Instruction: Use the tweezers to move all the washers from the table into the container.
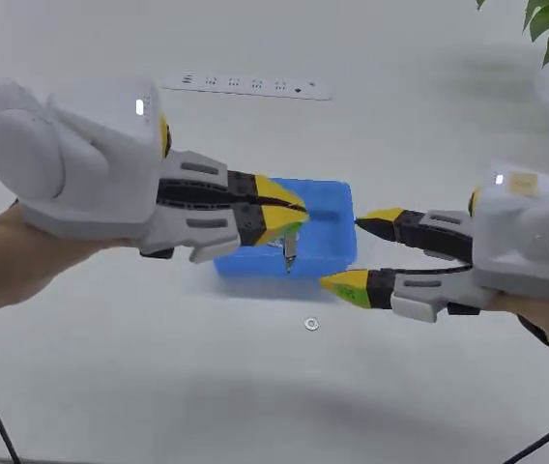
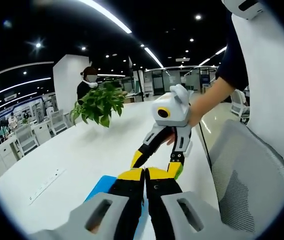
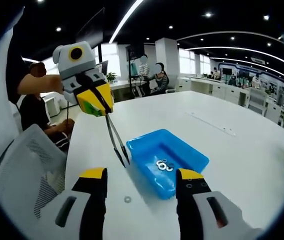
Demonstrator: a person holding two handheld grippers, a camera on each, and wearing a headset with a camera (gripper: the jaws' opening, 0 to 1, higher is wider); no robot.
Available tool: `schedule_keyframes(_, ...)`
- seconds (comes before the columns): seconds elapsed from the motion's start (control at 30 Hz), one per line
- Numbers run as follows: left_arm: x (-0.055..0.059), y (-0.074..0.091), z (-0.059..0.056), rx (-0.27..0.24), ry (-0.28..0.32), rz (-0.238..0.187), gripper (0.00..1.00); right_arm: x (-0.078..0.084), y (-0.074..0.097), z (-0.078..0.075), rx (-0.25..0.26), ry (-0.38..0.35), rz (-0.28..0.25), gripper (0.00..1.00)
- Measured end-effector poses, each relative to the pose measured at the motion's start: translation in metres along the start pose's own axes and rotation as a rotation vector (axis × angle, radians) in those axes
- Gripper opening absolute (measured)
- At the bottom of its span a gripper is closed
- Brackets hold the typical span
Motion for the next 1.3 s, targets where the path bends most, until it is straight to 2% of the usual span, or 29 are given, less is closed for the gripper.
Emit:
schedule_keyframes(0.13, 0.004, -0.005, -0.007, 0.013, -0.007, 0.002, 0.05, 0.007, 0.009, 0.001, 0.006, -0.004, 0.009, 0.65)
schedule_keyframes(0.3, 0.009, -0.012, -0.015, 0.033, 0.002, 0.0, 0.05, 0.02, 0.016, 0.002, 0.001, -0.016, 0.052, 0.7)
schedule_keyframes(0.5, 0.015, -0.017, -0.022, 0.05, 0.023, -0.023, 0.05, 0.028, 0.019, 0.006, -0.013, -0.045, 0.045, 0.76)
schedule_keyframes(0.8, 0.028, -0.033, -0.029, 0.07, 0.04, -0.01, 0.05, 0.045, 0.017, 0.024, -0.094, -0.053, 0.08, 0.84)
schedule_keyframes(0.93, 0.031, -0.034, -0.031, 0.075, 0.042, -0.003, 0.05, 0.048, 0.016, 0.026, -0.088, -0.055, 0.081, 0.87)
schedule_keyframes(1.1, 0.037, -0.038, -0.025, 0.052, 0.043, 0.011, 0.05, 0.052, 0.016, 0.023, -0.052, -0.08, 0.071, 0.92)
schedule_keyframes(1.3, 0.041, -0.045, -0.024, 0.064, 0.057, 0.021, 0.05, 0.058, 0.019, 0.024, -0.032, -0.124, 0.06, 0.98)
Point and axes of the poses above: the centre of the closed fingertips' face, and the gripper's own axes: y roughly backward along the fingers, z roughly to its left, x roughly out of its underside, the point moved 4 cm from there along y, roughly backward along the fingers, and after that the axes turned 6 degrees about x, right-handed, at the moved point
